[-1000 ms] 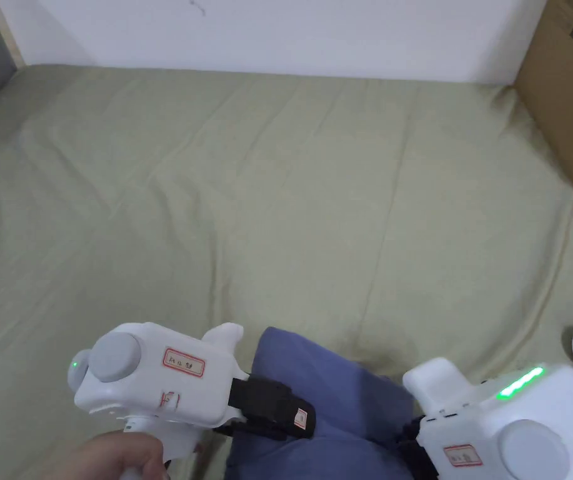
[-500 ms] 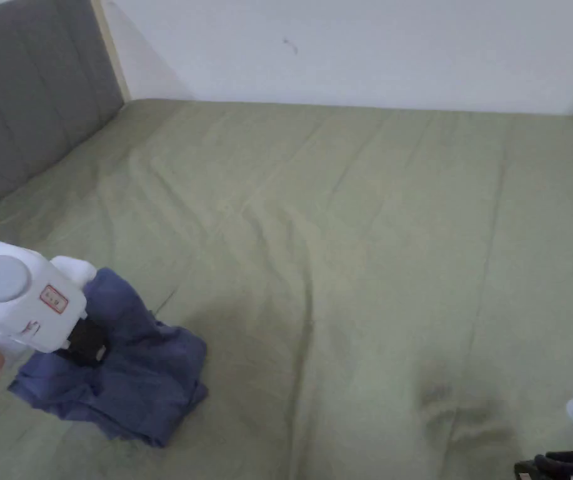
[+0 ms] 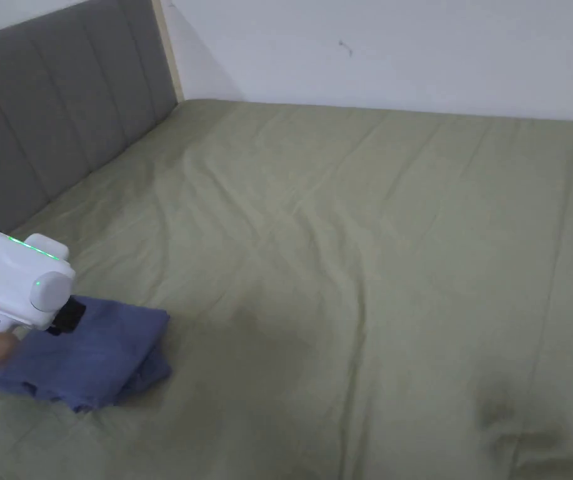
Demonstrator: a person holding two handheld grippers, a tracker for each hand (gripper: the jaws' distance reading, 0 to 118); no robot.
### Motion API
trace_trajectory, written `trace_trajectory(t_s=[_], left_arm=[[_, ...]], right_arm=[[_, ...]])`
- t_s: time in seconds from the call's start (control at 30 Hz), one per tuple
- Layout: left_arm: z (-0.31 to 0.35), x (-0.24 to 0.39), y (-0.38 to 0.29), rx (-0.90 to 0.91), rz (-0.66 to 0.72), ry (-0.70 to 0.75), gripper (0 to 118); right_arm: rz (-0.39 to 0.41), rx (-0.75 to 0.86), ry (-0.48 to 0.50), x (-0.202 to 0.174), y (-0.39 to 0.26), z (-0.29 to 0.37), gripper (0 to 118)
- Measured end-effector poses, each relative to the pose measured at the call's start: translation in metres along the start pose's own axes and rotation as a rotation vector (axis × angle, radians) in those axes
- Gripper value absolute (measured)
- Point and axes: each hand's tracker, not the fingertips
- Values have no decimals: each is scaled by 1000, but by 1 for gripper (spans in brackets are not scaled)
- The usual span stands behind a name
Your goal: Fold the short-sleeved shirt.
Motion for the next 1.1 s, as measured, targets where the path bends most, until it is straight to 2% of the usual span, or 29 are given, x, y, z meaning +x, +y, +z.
trace_trajectory(t_s=[0.07, 0.1, 0.2, 0.27, 0.3, 0.43, 0.57, 0.67, 0.7, 0.8, 0.9, 0.97, 1.03, 1.1], left_arm=[[35, 1, -1, 80, 82, -159, 102], [59, 7, -4, 108, 147, -304, 98], [118, 35, -12, 165, 210, -716, 83], [152, 60, -15, 261, 207, -758, 13], [177, 74, -22, 312, 196, -755, 0], [259, 106, -39, 510, 258, -900, 0], [333, 120, -50, 720, 265, -839, 0], [372, 121, -61, 877, 348, -838, 0], [381, 119, -65, 942, 365, -838, 0], [403, 122, -77, 1077, 411, -656, 0], [406, 127, -88, 1133, 472, -625, 0], [403, 136, -94, 1155, 465, -585, 0], [400, 149, -99, 1143, 445, -505, 0], [398, 156, -103, 1115, 444, -530, 0]], right_arm=[[-13, 62, -27, 4, -1, 10, 0], [-15, 108, -44, 6, -2, 17, 0], [-7, 222, -84, 8, -5, 40, 0], [-17, 278, -96, 10, -7, 58, 0], [-34, 301, -97, 11, -8, 68, 0], [-127, 339, -101, 17, -10, 109, 0], [-200, 482, -107, 23, -22, 159, 0], [-199, 659, -153, 22, -33, 198, 0], [-189, 744, -190, 19, -38, 211, 0], [-129, 1036, -394, 4, -60, 239, 0], [-76, 1246, -514, -3, -80, 240, 0], [-73, 1269, -577, -3, -86, 232, 0], [-88, 1209, -573, 2, -85, 216, 0], [-135, 1131, -551, 7, -87, 204, 0]])
